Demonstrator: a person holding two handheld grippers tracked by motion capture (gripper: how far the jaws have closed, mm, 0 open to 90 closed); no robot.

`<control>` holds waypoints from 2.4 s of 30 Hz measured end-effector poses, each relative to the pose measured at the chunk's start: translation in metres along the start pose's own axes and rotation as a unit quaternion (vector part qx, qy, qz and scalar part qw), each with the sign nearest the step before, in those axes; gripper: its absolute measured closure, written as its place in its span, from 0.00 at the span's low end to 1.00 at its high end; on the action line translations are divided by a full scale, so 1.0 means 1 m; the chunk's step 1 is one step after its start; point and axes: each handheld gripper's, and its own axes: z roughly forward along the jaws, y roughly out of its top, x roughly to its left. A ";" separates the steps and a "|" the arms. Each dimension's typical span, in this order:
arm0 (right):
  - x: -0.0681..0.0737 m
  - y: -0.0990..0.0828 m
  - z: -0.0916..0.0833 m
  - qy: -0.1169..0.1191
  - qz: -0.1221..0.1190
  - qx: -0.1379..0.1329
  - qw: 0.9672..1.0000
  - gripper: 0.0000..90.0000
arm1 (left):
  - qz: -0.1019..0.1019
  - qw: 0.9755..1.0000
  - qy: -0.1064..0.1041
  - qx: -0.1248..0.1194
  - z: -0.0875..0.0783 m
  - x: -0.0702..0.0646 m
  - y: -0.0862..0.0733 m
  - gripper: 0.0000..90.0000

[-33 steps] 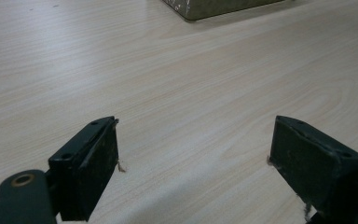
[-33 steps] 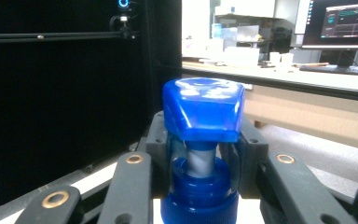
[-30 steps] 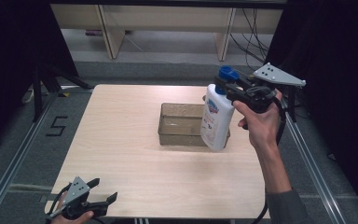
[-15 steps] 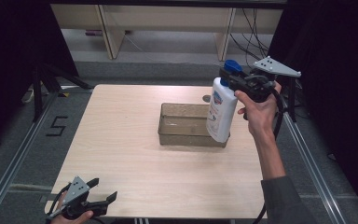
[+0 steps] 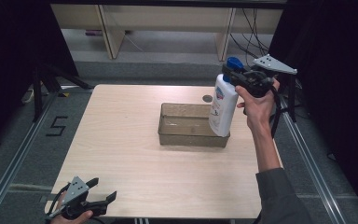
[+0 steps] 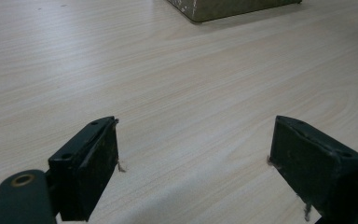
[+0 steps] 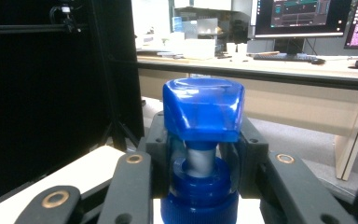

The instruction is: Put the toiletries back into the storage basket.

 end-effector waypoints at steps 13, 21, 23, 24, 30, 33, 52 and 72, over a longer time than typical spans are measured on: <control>-0.005 -0.010 0.020 -0.012 0.006 0.007 1.000 0.73 | -0.001 1.000 0.000 -0.001 -0.002 -0.001 0.001 0.16; -0.011 -0.016 0.030 -0.024 -0.001 0.006 1.000 0.73 | -0.001 1.000 -0.006 -0.007 -0.001 -0.003 0.001 0.16; -0.012 -0.017 0.032 -0.025 0.003 0.005 1.000 0.73 | 0.008 1.000 -0.006 0.000 -0.002 -0.001 0.001 0.16; -0.012 -0.018 0.032 -0.026 0.001 0.004 1.000 0.73 | 0.000 1.000 -0.006 -0.006 -0.001 -0.003 0.001 0.17; -0.018 -0.021 0.032 -0.033 -0.004 0.005 0.999 0.73 | 0.004 1.000 -0.009 -0.004 -0.001 -0.002 0.001 0.16; -0.020 -0.026 0.031 -0.034 0.005 0.005 0.999 0.73 | 0.006 1.000 -0.009 -0.003 -0.001 -0.002 0.001 0.16; -0.024 -0.047 0.026 -0.031 0.015 0.013 0.999 0.73 | -0.003 1.000 -0.003 -0.008 -0.003 -0.001 0.002 0.17; -0.020 -0.066 0.022 -0.038 0.006 0.020 0.999 0.73 | -0.002 1.000 -0.005 -0.011 -0.002 -0.002 0.002 0.16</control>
